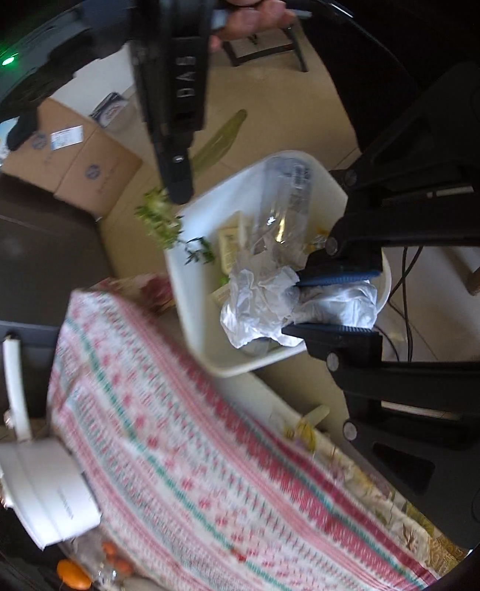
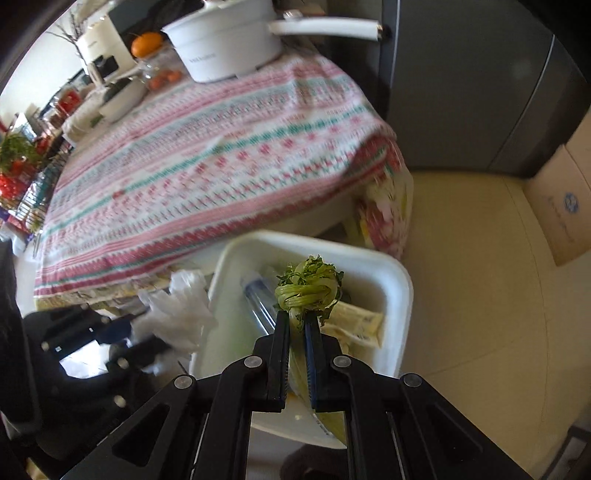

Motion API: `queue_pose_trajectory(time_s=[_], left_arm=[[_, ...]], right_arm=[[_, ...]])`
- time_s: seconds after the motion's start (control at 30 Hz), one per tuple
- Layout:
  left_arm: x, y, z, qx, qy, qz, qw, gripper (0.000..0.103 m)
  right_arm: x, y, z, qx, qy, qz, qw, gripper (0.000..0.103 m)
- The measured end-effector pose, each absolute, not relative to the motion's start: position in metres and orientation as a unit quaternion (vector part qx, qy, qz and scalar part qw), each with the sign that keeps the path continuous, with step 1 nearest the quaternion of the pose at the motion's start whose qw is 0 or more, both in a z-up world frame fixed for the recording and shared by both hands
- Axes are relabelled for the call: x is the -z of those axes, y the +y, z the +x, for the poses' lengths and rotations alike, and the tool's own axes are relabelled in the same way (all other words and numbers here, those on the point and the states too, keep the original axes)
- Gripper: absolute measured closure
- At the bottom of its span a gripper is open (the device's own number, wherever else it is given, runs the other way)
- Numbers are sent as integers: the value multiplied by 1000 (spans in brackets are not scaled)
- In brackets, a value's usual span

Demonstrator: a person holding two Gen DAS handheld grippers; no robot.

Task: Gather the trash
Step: 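Open both grippers to drop the tissue and celery into the bin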

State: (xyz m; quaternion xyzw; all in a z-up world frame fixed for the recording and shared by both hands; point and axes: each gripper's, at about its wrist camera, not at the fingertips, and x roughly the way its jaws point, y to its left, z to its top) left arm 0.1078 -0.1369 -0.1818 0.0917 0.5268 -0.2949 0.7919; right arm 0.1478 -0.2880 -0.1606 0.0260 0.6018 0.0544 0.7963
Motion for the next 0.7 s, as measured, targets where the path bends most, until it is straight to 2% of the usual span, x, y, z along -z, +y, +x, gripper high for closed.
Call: queue_pose_trajectory(time_s=[0.07,0.1,0.13,0.2,0.23,0.27,0.43,0.5,0.6,0.7], left_arm=[[186,-142,107,300,529,103,787,79],[185,-142,106,295,526,107,790,74],[185,-142,106,294,524,107,792,69],[180,-139,107,287,519,105,798,45],[179,-136,108,281,516,102,803,41],[174,-133,108,272,512,99,809,38],[148,-110,108,212,501,89,834,27],[129,-99,102,186,486,86,849,18],[104,-83,92,154,465,76,868,8],[78,-69,72,122,431,64,892,4]], right_arm=[[166,-293,149,-48,609,33,791,92],[166,-295,149,-46,612,38,789,89],[167,-298,149,-42,616,48,785,83],[166,-305,151,-36,617,69,783,64],[162,-308,151,-31,611,75,787,50],[158,-309,151,-27,605,78,792,44],[127,-308,143,-21,564,74,822,39],[113,-303,136,-20,543,69,836,37],[90,-293,119,-25,511,62,857,31],[62,-275,94,-15,465,29,885,25]])
